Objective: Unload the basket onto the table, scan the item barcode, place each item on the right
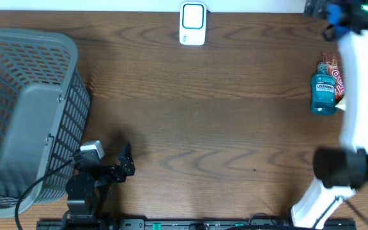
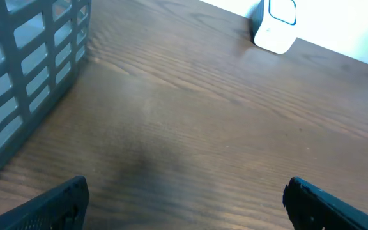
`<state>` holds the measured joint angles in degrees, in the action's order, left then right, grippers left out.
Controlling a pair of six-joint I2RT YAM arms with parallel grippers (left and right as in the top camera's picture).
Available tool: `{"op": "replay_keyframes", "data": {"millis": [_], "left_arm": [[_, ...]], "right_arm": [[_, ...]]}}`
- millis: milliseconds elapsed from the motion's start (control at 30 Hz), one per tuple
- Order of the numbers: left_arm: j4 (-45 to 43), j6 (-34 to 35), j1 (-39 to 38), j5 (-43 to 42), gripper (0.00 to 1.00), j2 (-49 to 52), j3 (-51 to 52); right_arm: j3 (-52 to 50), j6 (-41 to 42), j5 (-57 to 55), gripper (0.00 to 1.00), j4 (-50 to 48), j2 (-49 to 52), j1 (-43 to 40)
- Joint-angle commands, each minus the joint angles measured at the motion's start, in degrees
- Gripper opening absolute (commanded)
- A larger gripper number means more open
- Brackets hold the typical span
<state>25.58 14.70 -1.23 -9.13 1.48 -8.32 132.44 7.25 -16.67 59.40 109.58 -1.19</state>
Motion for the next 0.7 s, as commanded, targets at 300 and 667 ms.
{"op": "replay_keyframes", "data": {"millis": [300,667], "left_arm": [[0.9,-0.7,-0.1,-0.7,0.98,0.0,0.8],[0.9,-0.7,-0.1,-0.7,0.98,0.0,0.8]], "right_arm": [[-0.1,6.2,20.4,0.99,3.9,-14.1,0.1],[-0.1,6.5,23.5,0.99,6.2,-22.7,0.1]]}}
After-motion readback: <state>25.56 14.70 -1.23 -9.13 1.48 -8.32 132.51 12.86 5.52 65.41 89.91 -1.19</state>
